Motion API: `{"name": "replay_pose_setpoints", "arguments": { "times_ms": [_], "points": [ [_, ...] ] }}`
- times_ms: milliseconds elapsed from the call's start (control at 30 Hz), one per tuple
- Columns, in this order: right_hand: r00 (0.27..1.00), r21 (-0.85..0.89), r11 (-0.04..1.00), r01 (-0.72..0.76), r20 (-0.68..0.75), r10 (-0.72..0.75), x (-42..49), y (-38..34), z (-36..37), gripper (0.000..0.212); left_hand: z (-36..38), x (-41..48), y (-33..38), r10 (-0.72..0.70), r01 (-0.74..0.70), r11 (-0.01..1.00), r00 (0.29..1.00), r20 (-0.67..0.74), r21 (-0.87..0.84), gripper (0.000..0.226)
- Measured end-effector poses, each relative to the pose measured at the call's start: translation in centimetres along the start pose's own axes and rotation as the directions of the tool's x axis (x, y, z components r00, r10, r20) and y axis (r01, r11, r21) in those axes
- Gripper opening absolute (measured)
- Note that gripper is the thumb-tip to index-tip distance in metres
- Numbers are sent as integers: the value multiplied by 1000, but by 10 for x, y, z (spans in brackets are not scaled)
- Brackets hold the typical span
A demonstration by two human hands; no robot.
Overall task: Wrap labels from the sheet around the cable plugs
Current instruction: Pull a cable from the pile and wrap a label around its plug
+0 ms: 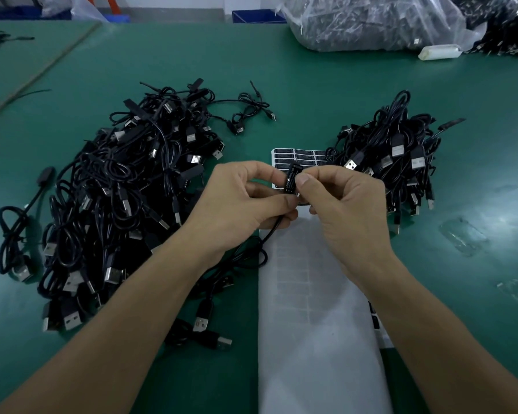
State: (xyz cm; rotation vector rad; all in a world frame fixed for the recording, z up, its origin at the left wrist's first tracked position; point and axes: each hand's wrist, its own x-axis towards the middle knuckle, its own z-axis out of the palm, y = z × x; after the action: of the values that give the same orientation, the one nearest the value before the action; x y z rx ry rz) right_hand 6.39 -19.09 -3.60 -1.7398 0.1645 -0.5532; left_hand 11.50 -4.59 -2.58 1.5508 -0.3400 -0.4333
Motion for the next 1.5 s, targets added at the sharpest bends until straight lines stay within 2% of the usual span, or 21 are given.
{"name": "replay_pose_setpoints", "arguments": {
  "times_ms": [233,500,1000,1500],
  "points": [
    [1000,-11,1000,6,-16,-6,0,0,1,16,1,0,0,-11,11,1000,1000,5,-25,26],
    [999,-15,999,39,-31,-39,-1,0,2,20,1,-1,1,-16,17,999,1000,22,-34,19],
    [998,11,1000,26,-53,-25,-2,2,2,13,4,-2,1,-36,38,997,999,36,-68,17],
    [999,-15,999,35,-8,-36,0,-1,1,19,4,-3,3,-34,34,998,999,-3,-51,17]
  ]
}}
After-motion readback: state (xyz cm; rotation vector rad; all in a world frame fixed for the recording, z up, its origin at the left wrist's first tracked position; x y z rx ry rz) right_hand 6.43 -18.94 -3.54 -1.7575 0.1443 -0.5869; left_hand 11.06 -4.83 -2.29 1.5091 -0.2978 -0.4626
